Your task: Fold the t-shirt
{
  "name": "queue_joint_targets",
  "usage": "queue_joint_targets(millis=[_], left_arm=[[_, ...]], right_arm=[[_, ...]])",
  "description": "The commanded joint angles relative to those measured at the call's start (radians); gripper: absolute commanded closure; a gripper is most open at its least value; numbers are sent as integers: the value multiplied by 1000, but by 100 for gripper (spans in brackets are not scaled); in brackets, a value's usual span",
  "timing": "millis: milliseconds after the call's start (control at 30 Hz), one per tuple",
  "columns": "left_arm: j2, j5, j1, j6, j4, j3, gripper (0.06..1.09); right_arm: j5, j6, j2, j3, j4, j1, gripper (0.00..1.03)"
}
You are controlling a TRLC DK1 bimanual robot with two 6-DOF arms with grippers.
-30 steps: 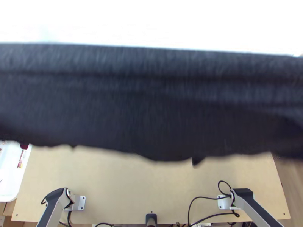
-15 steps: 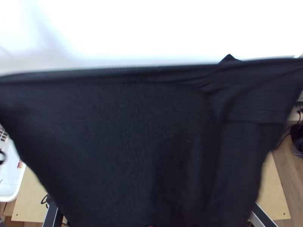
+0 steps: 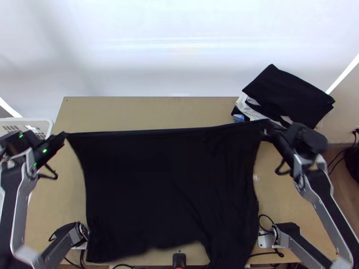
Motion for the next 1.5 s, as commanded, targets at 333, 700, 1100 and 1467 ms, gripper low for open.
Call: queue_joint_targets(millis=[333, 700, 1100, 1467], left_arm=[[548, -83, -37, 38, 43, 331, 105], [842, -141, -77, 77, -192, 761, 105], [1114, -149, -69, 73, -404, 1201, 105], [1164, -138, -106, 80, -580, 1318, 105]], right_arm=[[33, 118, 507, 363, -111, -25, 100], [56, 138, 712, 703, -250, 4, 100], [83, 138, 849, 861, -259, 47, 100], [85, 185, 953, 1065, -462, 58, 100]])
